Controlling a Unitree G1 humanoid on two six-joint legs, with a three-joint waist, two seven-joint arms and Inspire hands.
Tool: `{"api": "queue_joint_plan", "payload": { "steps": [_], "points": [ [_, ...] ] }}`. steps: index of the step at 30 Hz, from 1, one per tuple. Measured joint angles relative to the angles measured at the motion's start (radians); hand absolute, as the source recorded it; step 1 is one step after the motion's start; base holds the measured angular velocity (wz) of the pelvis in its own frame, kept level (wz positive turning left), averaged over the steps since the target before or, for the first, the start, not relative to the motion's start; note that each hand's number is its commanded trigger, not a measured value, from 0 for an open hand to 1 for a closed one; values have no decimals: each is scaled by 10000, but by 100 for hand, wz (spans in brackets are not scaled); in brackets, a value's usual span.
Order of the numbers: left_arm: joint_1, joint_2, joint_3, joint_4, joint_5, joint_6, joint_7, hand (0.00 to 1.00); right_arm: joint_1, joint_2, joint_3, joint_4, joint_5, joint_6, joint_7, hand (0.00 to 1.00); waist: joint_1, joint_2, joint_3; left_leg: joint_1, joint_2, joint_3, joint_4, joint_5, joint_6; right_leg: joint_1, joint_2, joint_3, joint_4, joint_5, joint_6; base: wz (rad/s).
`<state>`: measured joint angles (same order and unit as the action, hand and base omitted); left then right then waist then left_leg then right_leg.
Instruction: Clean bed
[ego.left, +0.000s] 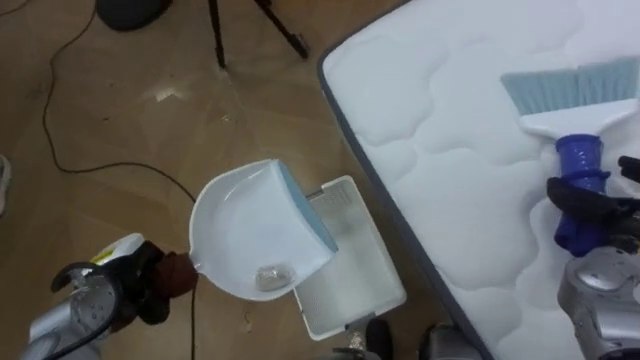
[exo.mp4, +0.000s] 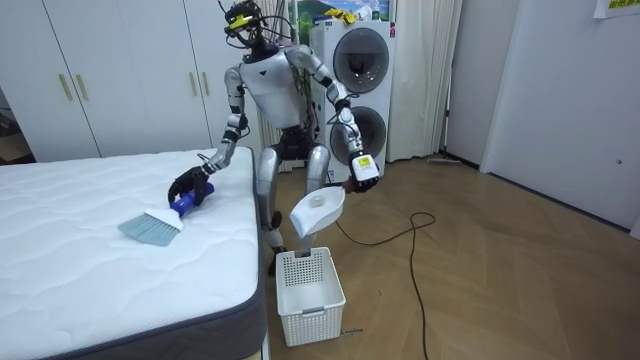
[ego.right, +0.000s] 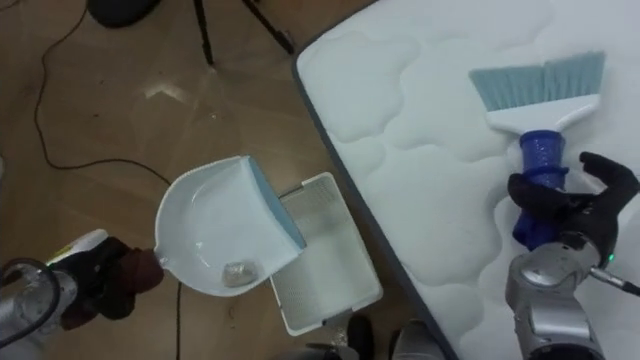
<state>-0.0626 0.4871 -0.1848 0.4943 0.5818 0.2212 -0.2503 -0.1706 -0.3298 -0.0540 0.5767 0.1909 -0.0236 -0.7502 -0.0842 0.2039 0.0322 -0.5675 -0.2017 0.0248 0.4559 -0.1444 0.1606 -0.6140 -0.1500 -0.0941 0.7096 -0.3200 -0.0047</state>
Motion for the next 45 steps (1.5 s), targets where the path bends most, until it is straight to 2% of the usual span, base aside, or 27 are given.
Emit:
{"api": "queue_joint_plan", "payload": {
  "steps": [4,7,9,11,17,20,26,45],
  "points": [
    [-12,0,-319,37,3,27,-249,100,-5,3,32,-4,-7,0,5,0,-125,115,-5,3,-1,73,-109,9,17,-72,-5,64,18,-6,11,-6],
    [-14,2,-352,39,15,196,-463,100,-90,-5,30,-40,-51,1,115,0,-147,153,-20,-59,-21,279,-145,45,81,-323,-93,115,212,-9,17,-11],
    [-75,7,-439,57,18,306,-573,100,-95,-16,25,-47,-84,1,128,0,-185,288,-73,-99,-27,300,-151,47,83,-382,-109,117,238,-11,19,0],
    [-131,27,-503,56,18,393,-663,100,-122,-23,26,-58,-108,1,128,0,-188,336,-109,-92,-35,352,-168,47,83,-430,-140,119,322,-12,21,-4],
    [-144,51,-560,75,142,449,-940,100,-223,-33,29,-61,-449,29,366,0,-195,392,-105,-1,-46,643,-233,50,88,-498,-163,339,520,-63,8,-10],
    [-149,68,-560,190,268,473,-1092,100,-221,-42,17,-61,-790,37,530,0,-257,464,-87,-4,-54,651,-179,50,87,-498,-167,357,546,-87,3,0],
    [-113,132,-559,197,896,499,-1359,100,-217,-64,-8,-65,-875,40,596,0,-249,474,-87,-2,-61,684,-157,48,84,-520,-153,427,566,-170,-13,0],
    [-124,324,-559,239,905,504,-1533,100,-211,-152,-99,-95,-1281,41,894,0,-298,529,-65,-125,-78,686,-148,45,89,-649,-190,402,665,-175,-8,0]
  ]
}}
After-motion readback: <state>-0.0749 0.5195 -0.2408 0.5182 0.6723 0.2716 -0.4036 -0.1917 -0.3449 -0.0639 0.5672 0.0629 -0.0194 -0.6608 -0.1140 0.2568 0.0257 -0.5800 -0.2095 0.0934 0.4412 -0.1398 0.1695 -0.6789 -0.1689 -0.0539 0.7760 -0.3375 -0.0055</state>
